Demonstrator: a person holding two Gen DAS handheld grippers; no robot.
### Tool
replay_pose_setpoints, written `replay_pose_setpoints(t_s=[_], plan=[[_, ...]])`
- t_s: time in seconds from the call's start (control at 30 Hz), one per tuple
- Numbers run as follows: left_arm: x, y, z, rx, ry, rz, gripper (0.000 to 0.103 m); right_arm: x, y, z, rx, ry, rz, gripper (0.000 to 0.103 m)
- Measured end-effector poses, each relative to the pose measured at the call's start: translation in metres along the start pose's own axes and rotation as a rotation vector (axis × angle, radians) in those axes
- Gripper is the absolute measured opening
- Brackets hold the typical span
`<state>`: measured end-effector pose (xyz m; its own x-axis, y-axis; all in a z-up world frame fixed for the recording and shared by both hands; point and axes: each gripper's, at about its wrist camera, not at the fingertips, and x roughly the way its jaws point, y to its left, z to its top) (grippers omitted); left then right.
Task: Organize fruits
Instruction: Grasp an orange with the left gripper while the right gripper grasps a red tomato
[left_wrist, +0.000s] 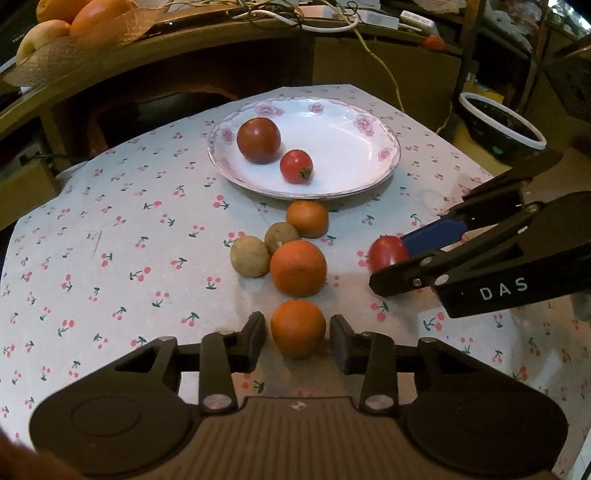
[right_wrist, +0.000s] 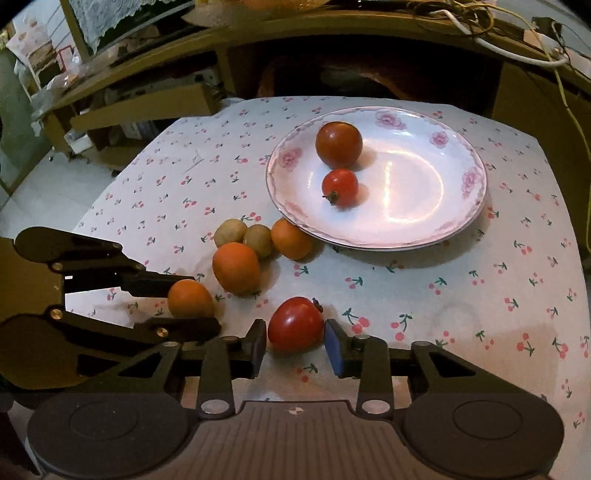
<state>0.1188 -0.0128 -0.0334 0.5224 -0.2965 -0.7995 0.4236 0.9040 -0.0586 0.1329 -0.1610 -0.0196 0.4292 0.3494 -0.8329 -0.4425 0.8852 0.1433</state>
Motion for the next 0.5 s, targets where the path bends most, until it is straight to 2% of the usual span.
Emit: replay_pose_setpoints(t_s=[0.17, 0.3, 0.5], plan=[[-0.0004, -0.0032, -0.0007, 0.007, 0.001, 0.016, 0.043, 0.0011, 0.0015, 0.0028, -0.014, 0.008, -0.018, 0.036], [-0.0018, -0.0052, -0.0004, 0.011, 0.006, 0.010, 0.035, -0.0012, 0.0055, 0.0013, -0.023, 0.010, -0.033, 0.032], [-0.0040, -0.0098, 0.0021, 0.029, 0.012, 0.009, 0.035, -0.0070, 0.0043, 0.0030, -0.021, -0.006, -0.035, 0.032]])
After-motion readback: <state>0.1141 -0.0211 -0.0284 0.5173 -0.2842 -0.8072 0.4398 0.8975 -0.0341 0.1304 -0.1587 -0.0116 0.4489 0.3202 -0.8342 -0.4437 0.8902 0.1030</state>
